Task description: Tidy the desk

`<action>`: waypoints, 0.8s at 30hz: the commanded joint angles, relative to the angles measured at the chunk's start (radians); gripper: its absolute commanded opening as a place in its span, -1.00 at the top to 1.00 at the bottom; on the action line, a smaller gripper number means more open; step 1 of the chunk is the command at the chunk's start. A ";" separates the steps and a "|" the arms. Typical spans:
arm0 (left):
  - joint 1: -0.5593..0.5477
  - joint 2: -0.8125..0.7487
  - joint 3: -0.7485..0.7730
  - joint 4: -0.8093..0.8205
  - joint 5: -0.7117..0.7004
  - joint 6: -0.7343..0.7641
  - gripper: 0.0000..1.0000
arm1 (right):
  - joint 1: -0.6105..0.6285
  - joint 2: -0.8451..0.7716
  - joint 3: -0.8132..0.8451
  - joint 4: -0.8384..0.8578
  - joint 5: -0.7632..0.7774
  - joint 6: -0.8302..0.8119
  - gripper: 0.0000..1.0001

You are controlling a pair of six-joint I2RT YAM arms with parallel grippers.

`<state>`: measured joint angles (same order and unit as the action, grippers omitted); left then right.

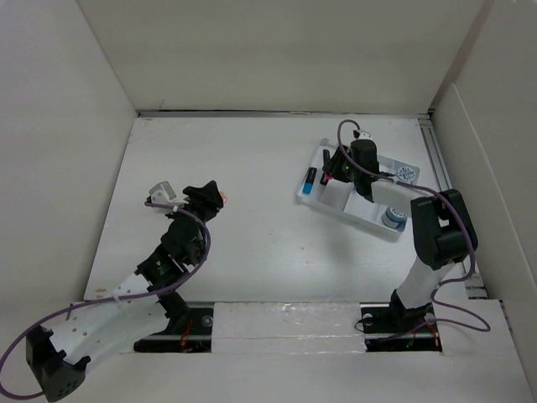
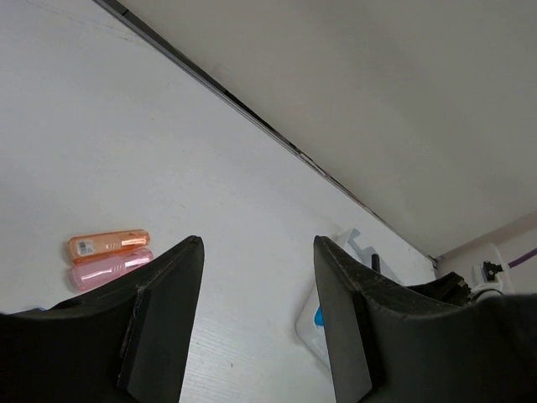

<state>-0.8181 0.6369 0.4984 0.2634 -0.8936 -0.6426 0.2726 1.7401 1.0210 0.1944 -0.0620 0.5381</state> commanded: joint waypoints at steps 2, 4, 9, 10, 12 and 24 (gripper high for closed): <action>-0.006 0.017 0.042 0.046 0.002 0.029 -0.02 | 0.007 0.041 0.070 0.062 -0.074 0.043 -0.26; -0.006 0.026 0.040 0.046 0.001 0.031 -0.02 | 0.007 0.041 0.070 0.072 -0.084 0.046 -0.33; -0.006 0.052 0.048 0.059 0.012 0.035 -0.02 | -0.003 -0.026 0.059 0.121 -0.116 0.046 -0.47; -0.006 0.070 0.046 0.062 0.012 0.038 -0.02 | -0.003 -0.052 0.016 0.137 -0.116 0.060 -0.45; -0.006 0.090 0.055 0.059 0.013 0.038 -0.02 | 0.016 -0.135 -0.039 0.207 -0.131 0.075 -0.28; 0.014 0.368 0.156 0.045 0.055 -0.014 1.00 | 0.287 -0.591 -0.331 0.116 0.048 -0.042 0.84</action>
<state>-0.8097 0.9821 0.5770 0.3061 -0.8436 -0.6266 0.5510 1.2224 0.6994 0.3359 -0.0841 0.5617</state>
